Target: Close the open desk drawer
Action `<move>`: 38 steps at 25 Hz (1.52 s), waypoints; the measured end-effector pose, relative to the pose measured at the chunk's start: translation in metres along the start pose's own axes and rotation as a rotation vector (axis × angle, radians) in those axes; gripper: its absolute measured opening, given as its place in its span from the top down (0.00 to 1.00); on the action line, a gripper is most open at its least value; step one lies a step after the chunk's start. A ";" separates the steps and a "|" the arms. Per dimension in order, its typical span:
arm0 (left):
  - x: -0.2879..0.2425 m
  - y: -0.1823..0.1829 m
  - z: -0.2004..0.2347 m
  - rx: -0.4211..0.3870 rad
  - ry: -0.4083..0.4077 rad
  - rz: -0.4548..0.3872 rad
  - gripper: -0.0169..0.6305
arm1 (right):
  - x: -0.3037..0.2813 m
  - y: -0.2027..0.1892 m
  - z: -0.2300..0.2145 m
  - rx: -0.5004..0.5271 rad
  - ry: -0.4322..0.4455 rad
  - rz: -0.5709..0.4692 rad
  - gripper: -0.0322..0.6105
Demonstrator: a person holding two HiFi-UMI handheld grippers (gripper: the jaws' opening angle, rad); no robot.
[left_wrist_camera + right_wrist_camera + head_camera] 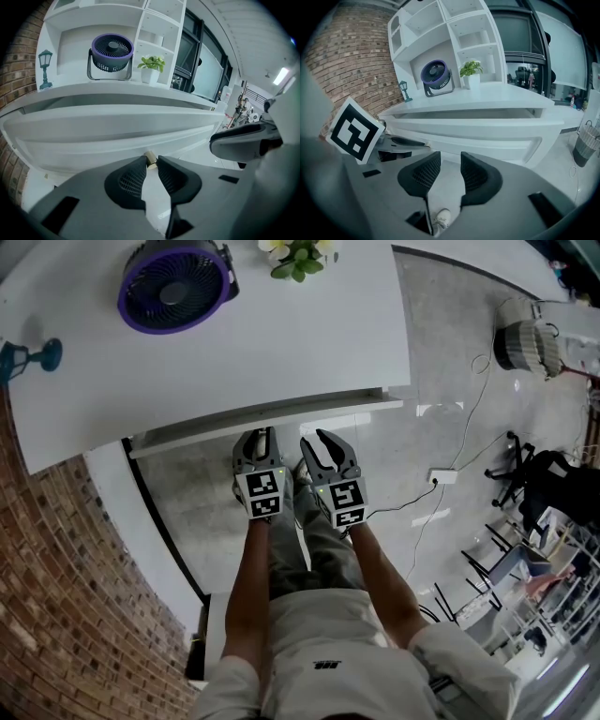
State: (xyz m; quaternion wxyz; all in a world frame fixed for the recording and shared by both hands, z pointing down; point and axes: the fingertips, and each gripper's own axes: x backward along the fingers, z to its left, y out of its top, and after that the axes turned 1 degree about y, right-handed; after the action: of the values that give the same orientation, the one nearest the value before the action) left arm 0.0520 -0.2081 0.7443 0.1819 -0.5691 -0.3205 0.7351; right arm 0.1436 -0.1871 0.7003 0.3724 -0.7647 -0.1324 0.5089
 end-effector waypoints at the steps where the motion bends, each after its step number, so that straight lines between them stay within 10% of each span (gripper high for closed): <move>1: -0.001 0.001 0.001 -0.001 -0.001 -0.001 0.84 | -0.001 0.000 0.000 -0.002 0.000 -0.003 0.74; 38: -0.032 0.038 0.019 -0.032 -0.036 -0.034 0.83 | -0.015 0.029 -0.012 -0.036 -0.067 -0.032 0.74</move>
State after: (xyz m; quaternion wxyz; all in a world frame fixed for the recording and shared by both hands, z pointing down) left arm 0.0471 -0.2613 0.7442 0.1793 -0.5530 -0.3450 0.7369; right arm 0.1421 -0.2213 0.6928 0.3621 -0.7517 -0.1661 0.5256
